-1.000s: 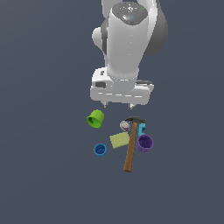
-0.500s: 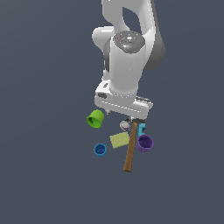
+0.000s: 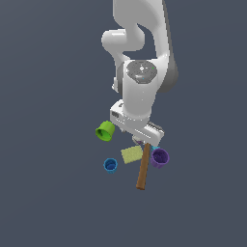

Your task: Pick up a designated object from a clutter of objects.

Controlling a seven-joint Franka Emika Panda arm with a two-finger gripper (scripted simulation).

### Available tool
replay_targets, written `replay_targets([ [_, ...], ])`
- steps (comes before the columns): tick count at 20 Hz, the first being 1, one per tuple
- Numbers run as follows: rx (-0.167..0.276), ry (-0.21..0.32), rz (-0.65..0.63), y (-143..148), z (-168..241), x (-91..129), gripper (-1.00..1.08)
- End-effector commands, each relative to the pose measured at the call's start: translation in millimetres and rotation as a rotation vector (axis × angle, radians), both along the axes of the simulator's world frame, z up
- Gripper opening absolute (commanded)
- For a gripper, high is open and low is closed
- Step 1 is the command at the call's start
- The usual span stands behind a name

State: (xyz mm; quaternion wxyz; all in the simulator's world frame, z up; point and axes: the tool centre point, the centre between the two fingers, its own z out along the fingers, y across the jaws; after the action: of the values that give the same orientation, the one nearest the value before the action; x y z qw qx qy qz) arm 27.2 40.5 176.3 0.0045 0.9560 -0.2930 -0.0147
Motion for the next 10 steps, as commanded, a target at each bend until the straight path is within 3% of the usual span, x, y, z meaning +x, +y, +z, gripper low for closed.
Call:
replay_targets([
  [1,0.000,-0.003,-0.068,1.6,-12.5,1.5,1.00],
  [10,-0.001,-0.013,-0.309,5.9,-57.0,4.1,1.00],
])
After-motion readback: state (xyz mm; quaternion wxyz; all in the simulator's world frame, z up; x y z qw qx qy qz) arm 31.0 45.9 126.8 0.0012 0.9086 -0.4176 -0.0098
